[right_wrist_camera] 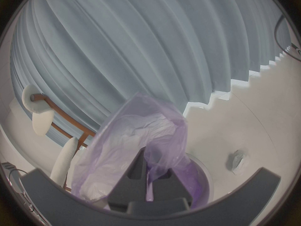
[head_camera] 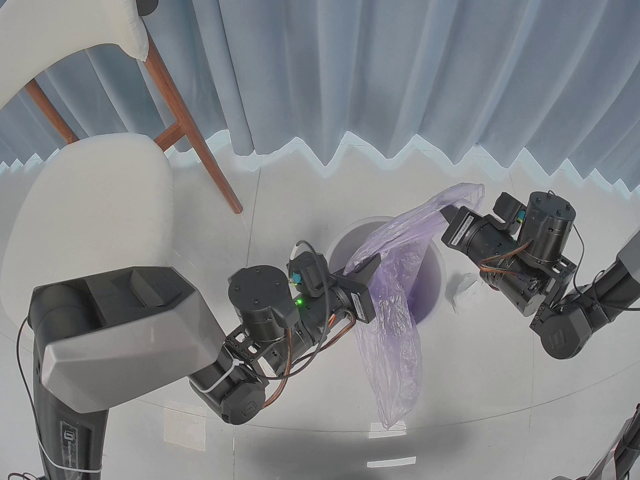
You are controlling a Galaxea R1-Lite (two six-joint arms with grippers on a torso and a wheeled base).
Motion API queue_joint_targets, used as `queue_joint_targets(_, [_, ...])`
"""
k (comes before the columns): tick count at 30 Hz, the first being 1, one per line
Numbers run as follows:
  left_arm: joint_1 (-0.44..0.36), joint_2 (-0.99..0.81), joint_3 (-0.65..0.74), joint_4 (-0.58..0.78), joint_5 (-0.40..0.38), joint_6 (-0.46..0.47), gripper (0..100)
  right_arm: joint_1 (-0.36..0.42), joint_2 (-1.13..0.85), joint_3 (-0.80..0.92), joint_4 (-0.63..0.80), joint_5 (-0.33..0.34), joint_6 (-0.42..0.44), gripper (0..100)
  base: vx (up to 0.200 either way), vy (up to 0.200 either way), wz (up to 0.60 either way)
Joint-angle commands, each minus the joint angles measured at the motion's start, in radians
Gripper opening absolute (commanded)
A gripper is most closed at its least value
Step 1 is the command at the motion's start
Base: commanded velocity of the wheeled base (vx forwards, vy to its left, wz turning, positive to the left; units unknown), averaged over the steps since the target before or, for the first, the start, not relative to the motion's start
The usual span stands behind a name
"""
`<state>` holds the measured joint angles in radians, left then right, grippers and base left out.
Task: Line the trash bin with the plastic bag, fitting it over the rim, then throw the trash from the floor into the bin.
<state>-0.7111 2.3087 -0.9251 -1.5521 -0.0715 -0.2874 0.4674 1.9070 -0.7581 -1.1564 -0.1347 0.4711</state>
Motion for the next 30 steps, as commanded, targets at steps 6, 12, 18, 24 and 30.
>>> queue_joint_targets(6, [0.024, 0.023, -0.052, -0.003, 0.035, -0.104, 0, -0.012, 0.095, -0.004, -0.04, 0.001, -0.006, 0, 0.0, 0.0, 0.0])
queue_joint_targets(12, [0.016, 0.024, -0.049, -0.005, 0.036, -0.107, 0, -0.003, 0.092, 0.0, -0.055, 0.001, -0.006, 0, 0.0, 0.0, 0.0])
queue_joint_targets(18, [-0.004, 0.023, -0.044, -0.005, 0.035, -0.108, 100, -0.007, 0.084, -0.009, -0.055, 0.001, -0.005, 0, 0.0, 0.0, 0.0])
queue_joint_targets(24, [-0.034, -0.074, 0.075, -0.002, 0.016, -0.108, 100, -0.029, 0.044, -0.026, -0.051, 0.001, -0.003, 0, 0.0, 0.0, 0.0])
queue_joint_targets(30, [-0.03, -0.216, 0.25, 0.006, -0.062, -0.084, 100, -0.029, 0.046, -0.023, -0.051, 0.001, -0.005, 0, 0.0, 0.0, 0.0])
